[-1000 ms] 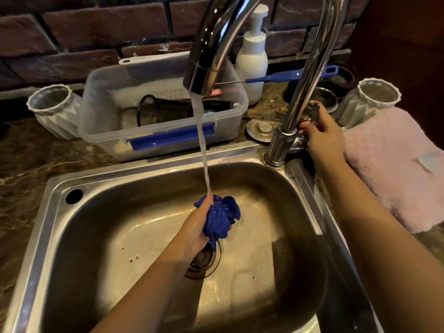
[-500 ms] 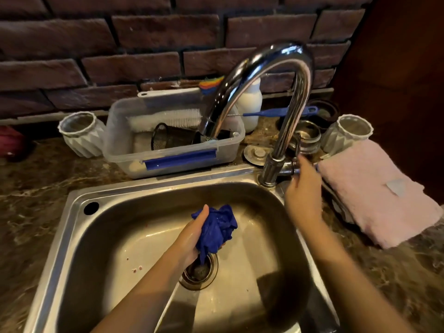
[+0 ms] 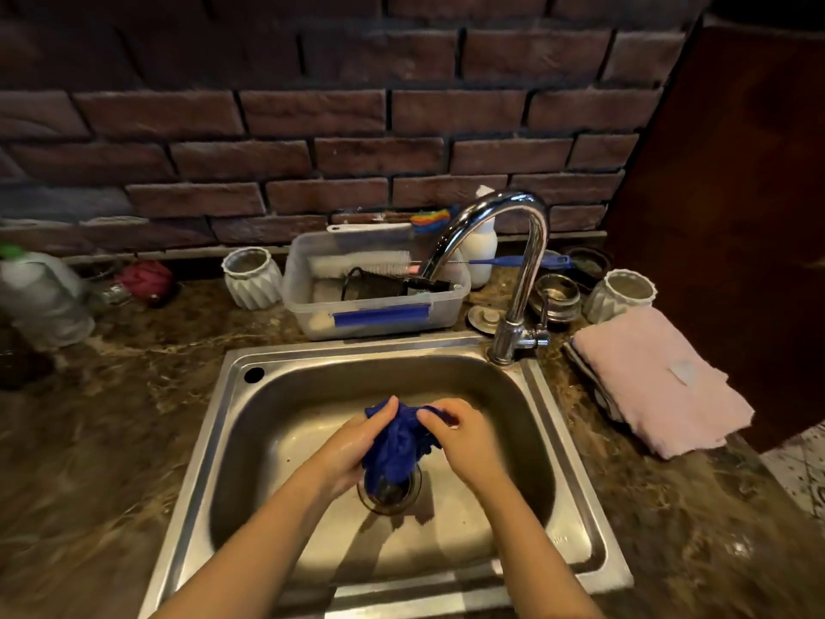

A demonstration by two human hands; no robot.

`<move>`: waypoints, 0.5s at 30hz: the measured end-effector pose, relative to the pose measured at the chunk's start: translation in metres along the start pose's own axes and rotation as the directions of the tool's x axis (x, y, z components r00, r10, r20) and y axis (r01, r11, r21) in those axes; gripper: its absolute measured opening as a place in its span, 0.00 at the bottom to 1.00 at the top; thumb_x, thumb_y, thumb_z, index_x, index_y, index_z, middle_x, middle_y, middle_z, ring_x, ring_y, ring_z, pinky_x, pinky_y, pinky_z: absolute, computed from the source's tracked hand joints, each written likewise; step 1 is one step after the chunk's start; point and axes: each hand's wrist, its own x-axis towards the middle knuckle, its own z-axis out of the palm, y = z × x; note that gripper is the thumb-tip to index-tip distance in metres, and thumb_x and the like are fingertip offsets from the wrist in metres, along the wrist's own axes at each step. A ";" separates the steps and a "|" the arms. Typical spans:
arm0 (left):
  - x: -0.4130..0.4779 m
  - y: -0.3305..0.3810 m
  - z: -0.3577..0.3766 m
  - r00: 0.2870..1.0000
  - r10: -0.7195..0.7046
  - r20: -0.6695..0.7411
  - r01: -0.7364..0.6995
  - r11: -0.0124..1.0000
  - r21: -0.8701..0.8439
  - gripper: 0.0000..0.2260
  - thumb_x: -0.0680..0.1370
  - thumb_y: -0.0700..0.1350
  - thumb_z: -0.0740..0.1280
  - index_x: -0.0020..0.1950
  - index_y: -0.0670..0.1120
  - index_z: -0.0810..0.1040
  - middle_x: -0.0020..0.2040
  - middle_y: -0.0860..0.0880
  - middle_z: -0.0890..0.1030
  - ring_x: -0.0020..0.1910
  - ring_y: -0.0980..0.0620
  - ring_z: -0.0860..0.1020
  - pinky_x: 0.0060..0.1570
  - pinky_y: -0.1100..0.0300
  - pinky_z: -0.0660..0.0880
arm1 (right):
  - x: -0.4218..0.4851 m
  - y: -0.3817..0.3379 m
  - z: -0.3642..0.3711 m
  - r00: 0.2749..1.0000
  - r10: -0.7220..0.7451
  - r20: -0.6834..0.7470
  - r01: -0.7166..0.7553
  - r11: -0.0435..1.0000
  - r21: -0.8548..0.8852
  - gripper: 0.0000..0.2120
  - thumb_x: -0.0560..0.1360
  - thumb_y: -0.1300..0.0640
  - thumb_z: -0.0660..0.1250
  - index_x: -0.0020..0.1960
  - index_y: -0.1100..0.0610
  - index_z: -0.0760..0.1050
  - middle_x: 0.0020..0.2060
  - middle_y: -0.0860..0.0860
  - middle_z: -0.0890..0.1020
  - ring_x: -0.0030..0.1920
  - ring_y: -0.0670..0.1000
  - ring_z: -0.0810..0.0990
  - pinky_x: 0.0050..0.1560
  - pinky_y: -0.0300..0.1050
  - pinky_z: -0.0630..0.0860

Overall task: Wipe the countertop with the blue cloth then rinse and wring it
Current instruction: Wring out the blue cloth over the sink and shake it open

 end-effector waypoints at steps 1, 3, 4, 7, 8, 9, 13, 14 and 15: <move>-0.008 0.003 -0.002 1.000 0.024 0.001 -0.024 0.995 0.099 0.14 0.76 0.52 0.65 0.52 0.43 0.80 0.47 0.44 0.85 0.47 0.48 0.83 0.47 0.59 0.76 | -0.004 -0.004 -0.001 1.000 -0.022 0.009 0.022 1.000 -0.008 0.04 0.75 0.55 0.66 0.43 0.49 0.77 0.42 0.48 0.77 0.46 0.49 0.77 0.46 0.39 0.73; -0.024 0.010 -0.006 0.997 0.076 0.016 -0.077 0.940 0.332 0.12 0.76 0.53 0.64 0.49 0.47 0.80 0.43 0.47 0.85 0.42 0.53 0.82 0.43 0.63 0.75 | -0.013 -0.013 -0.005 0.997 -0.072 0.018 0.073 0.996 -0.057 0.04 0.76 0.56 0.64 0.44 0.49 0.76 0.41 0.46 0.75 0.46 0.47 0.75 0.45 0.34 0.71; -0.031 0.013 -0.008 0.995 0.099 0.030 -0.102 0.896 0.433 0.10 0.77 0.54 0.64 0.48 0.48 0.80 0.42 0.49 0.84 0.40 0.55 0.82 0.41 0.65 0.75 | -0.017 -0.018 -0.006 0.995 -0.093 0.026 0.094 0.993 -0.071 0.03 0.77 0.56 0.63 0.46 0.49 0.75 0.42 0.46 0.75 0.46 0.46 0.75 0.44 0.32 0.70; -0.048 0.022 -0.011 0.983 0.155 0.103 -0.185 0.755 0.629 0.08 0.77 0.53 0.65 0.43 0.51 0.78 0.37 0.53 0.82 0.33 0.63 0.79 0.34 0.72 0.71 | -0.025 -0.034 -0.009 0.989 -0.133 0.057 0.139 0.983 -0.116 0.04 0.78 0.56 0.61 0.51 0.51 0.74 0.47 0.48 0.74 0.46 0.41 0.73 0.41 0.28 0.70; -0.052 0.025 -0.013 0.976 0.178 0.124 -0.215 0.711 0.670 0.07 0.76 0.53 0.65 0.43 0.50 0.78 0.37 0.54 0.81 0.33 0.63 0.78 0.34 0.72 0.71 | -0.027 -0.040 -0.009 0.986 -0.151 0.064 0.158 0.979 -0.131 0.05 0.78 0.56 0.61 0.52 0.52 0.74 0.48 0.48 0.74 0.46 0.40 0.73 0.41 0.27 0.70; -0.055 0.027 -0.016 0.969 0.200 0.143 -0.242 0.668 0.703 0.07 0.76 0.52 0.66 0.43 0.50 0.79 0.38 0.53 0.81 0.35 0.61 0.78 0.35 0.70 0.72 | -0.028 -0.045 -0.011 0.984 -0.165 0.069 0.174 0.975 -0.138 0.06 0.78 0.57 0.61 0.52 0.52 0.75 0.49 0.48 0.74 0.47 0.40 0.73 0.42 0.27 0.70; -0.065 0.034 -0.027 0.940 0.287 0.184 -0.310 0.496 0.811 0.07 0.74 0.51 0.69 0.50 0.51 0.79 0.44 0.51 0.82 0.44 0.53 0.80 0.44 0.60 0.75 | -0.031 -0.063 -0.019 0.985 -0.128 0.117 0.136 0.989 -0.057 0.07 0.77 0.58 0.62 0.52 0.52 0.77 0.51 0.48 0.78 0.53 0.46 0.76 0.54 0.43 0.76; -0.068 0.035 -0.029 0.935 0.307 0.178 -0.312 0.476 0.822 0.08 0.73 0.50 0.70 0.51 0.51 0.78 0.46 0.51 0.82 0.45 0.52 0.80 0.45 0.58 0.76 | -0.032 -0.068 -0.021 0.983 -0.106 0.147 0.109 0.994 -0.016 0.07 0.77 0.58 0.63 0.53 0.52 0.78 0.50 0.47 0.78 0.53 0.47 0.77 0.53 0.44 0.77; -0.071 0.038 -0.030 0.928 0.332 0.170 -0.316 0.458 0.831 0.09 0.73 0.50 0.70 0.52 0.51 0.77 0.47 0.49 0.82 0.46 0.51 0.80 0.45 0.57 0.77 | -0.033 -0.072 -0.023 0.981 -0.088 0.172 0.086 0.996 0.016 0.08 0.76 0.58 0.63 0.53 0.52 0.78 0.50 0.47 0.79 0.53 0.47 0.77 0.52 0.44 0.78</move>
